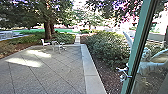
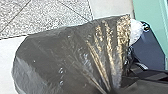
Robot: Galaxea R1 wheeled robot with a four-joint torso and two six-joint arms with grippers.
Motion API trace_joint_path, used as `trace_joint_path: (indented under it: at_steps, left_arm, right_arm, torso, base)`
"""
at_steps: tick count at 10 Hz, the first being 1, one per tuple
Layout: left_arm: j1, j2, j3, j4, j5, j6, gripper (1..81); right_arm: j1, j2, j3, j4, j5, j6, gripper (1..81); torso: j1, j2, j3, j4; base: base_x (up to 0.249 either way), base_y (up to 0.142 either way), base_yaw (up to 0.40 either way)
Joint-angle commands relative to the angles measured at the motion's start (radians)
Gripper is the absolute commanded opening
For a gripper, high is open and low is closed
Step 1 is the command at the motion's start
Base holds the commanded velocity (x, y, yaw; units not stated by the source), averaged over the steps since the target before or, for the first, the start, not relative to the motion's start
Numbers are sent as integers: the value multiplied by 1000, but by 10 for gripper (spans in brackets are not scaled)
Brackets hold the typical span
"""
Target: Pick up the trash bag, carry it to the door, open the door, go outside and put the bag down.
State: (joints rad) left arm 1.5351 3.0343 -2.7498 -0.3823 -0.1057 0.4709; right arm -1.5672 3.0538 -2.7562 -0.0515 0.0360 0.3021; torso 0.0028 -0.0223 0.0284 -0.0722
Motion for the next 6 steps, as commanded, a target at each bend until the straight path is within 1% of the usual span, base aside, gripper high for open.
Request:
trace_joint_path:
  at_steps: [1,6]
  left_arm:
    - [-46,-12,-4,7,49,3,10]
    - [-48,-12,-4,7,49,3,10]
  right_arm:
    - [45,9,4,-7,-48,-3,811]
    - [46,9,4,-8,-50,-3,811]
  torso:
    - [0,0,0,0]
    - [0,0,0,0]
  base:
    - [93,70,0]
    - [94,0,0]
